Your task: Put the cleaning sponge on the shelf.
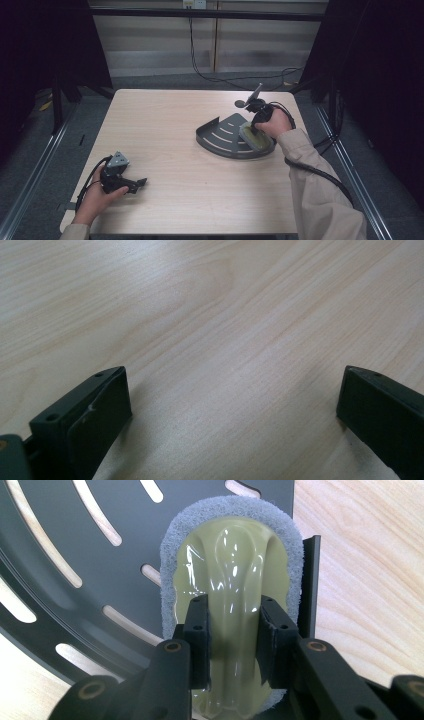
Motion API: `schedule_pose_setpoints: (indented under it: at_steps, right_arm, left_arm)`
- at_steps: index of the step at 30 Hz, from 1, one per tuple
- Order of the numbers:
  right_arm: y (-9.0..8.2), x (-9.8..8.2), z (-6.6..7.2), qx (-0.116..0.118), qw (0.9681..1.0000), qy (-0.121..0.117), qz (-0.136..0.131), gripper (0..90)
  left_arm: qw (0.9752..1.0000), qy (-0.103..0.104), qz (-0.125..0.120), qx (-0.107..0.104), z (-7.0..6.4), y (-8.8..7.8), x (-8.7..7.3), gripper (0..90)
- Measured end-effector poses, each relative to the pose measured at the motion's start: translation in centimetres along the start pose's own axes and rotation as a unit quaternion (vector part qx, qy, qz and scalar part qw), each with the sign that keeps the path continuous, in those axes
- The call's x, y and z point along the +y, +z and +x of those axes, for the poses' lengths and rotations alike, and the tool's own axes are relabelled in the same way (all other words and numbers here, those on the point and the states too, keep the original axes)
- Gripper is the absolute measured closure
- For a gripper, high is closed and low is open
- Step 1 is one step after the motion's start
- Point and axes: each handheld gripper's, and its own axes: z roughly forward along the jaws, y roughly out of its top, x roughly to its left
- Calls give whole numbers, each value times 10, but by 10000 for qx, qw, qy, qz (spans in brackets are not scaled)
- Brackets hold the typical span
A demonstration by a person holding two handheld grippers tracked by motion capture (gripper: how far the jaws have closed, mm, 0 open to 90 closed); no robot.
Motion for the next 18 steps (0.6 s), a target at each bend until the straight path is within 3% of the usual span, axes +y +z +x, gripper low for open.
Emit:
schedule_pose_setpoints:
  at_steps: [12,18]
  right_arm:
    - [1,-2,0,8,10000,10,-23,676]
    - [-4,-2,-1,22,10000,75,-58,607]
  left_arm:
    - [10000,4,-1,1,0,0,0,4]
    - [10000,1,0,1,0,0,0,4]
